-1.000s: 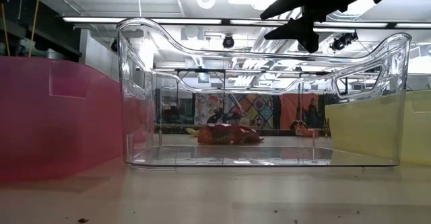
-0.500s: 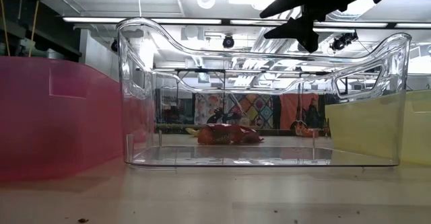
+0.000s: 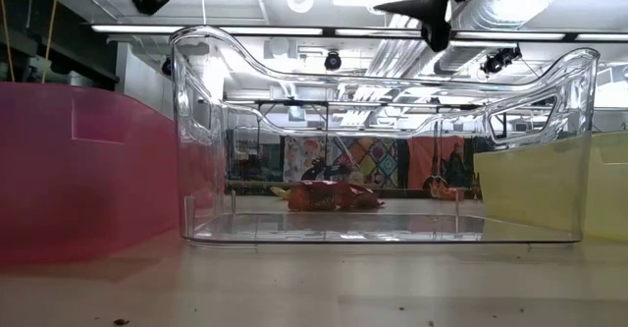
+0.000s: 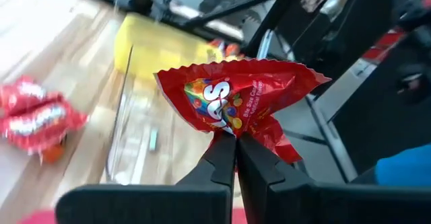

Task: Sort candy
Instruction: Put the red candy into the red bin

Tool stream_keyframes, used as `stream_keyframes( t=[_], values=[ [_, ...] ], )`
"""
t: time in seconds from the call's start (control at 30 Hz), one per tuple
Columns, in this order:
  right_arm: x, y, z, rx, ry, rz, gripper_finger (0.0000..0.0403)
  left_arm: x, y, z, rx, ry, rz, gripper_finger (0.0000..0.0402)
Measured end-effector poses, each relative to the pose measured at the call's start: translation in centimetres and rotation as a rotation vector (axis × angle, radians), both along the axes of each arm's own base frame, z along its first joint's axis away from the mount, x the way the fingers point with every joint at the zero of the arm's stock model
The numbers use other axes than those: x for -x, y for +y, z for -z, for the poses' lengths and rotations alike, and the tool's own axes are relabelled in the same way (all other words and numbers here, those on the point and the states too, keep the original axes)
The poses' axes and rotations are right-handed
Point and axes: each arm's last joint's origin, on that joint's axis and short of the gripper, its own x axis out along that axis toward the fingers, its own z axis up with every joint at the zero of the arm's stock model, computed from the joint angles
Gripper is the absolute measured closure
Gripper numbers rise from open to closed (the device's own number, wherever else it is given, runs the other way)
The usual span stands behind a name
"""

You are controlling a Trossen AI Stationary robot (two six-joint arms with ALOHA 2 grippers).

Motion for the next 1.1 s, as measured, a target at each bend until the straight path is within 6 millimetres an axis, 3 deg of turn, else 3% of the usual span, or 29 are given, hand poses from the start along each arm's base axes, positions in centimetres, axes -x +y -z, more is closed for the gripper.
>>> stream_keyframes(
  t=[0.23,0.37,0.57,0.73,0.87,1.1],
  values=[
    [0.5,0.0,-2.2,0.006,-0.13,-0.001,0.0206,1.4,-1.2,5.2,0.056,0.025,-0.088,0.0401],
    [0.4,0.0,-4.7,0.097,-0.115,-0.009,0.0206,1.7,-0.9,6.6,0.05,0.068,-0.111,0.0401],
    [1.2,-0.1,-8.2,0.28,0.057,-0.005,0.0206,1.8,-0.1,7.6,0.08,0.179,-0.167,0.0389],
    [2.1,-0.2,-9.6,0.311,0.167,0.018,0.0206,1.8,0.0,7.7,0.142,0.227,-0.122,0.0337],
    [2.2,-0.2,-9.3,0.294,0.2,0.003,0.0206,1.8,0.0,7.0,0.125,0.277,-0.117,0.0284],
    [2.5,0.3,-8.5,0.167,0.278,-0.056,0.0206,1.1,0.2,2.7,-0.025,0.167,-0.169,0.022]
  ],
)
